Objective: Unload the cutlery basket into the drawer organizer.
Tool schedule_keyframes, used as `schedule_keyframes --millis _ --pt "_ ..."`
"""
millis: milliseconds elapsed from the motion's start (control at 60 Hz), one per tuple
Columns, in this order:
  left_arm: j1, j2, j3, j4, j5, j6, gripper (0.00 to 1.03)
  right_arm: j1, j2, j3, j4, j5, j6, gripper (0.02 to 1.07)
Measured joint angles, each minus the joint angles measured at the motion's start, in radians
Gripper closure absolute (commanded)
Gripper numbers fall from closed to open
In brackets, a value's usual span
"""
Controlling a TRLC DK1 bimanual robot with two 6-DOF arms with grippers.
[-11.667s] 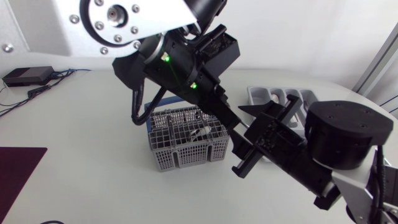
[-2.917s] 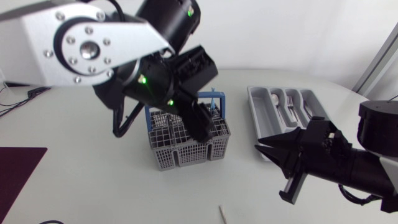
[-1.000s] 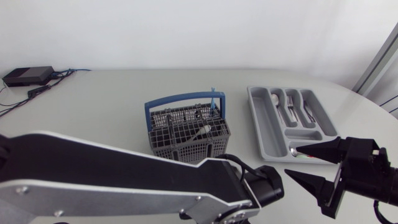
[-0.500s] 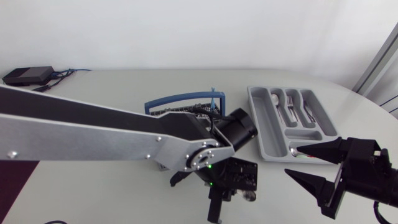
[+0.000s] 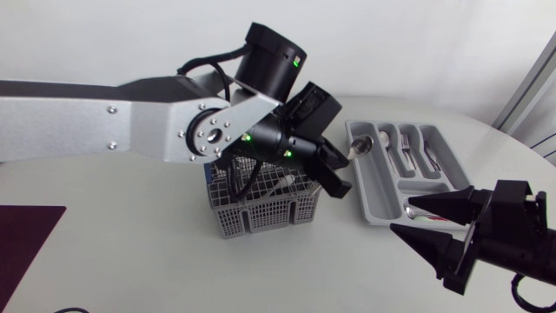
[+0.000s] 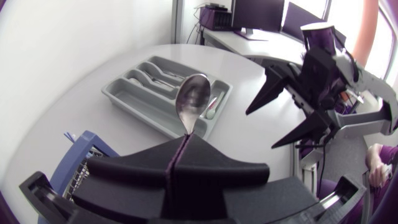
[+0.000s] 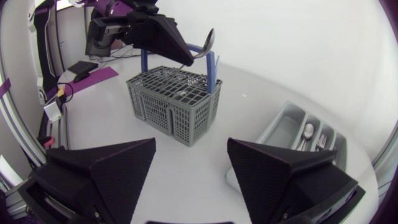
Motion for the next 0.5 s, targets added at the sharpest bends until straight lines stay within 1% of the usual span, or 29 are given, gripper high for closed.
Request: schedule_keyframes --millis 33,117,250,300,383,433,467,500 --pt "0.0 -0.005 0.002 0.018 0.018 -0.048 0.94 0.032 -0.002 0.0 0.019 0.015 0.038 0.24" --pt "-0.007 -0.007 0.008 0.046 0.045 -0.12 0.94 0.09 0.006 0.005 0.059 0.035 0.095 0.24" --pt "-0.036 -0.007 0.013 0.097 0.065 -0.2 0.94 0.127 0.108 0.058 0.141 0.025 0.188 0.24" --pt "-0.048 -0.007 0.017 0.115 0.068 -0.218 0.94 0.124 0.154 0.079 0.175 0.008 0.224 0.25" --pt "-0.067 -0.007 0.02 0.147 0.068 -0.24 0.94 0.108 0.253 0.128 0.226 -0.055 0.291 0.25" --pt "-0.072 -0.007 0.022 0.155 0.068 -0.248 0.94 0.09 0.301 0.157 0.239 -0.1 0.331 0.25" --pt "-0.072 -0.007 0.023 0.16 0.069 -0.252 0.94 0.085 0.314 0.166 0.246 -0.106 0.344 0.25" --pt "-0.072 -0.007 0.024 0.17 0.068 -0.255 0.94 0.081 0.33 0.179 0.262 -0.119 0.376 0.31"
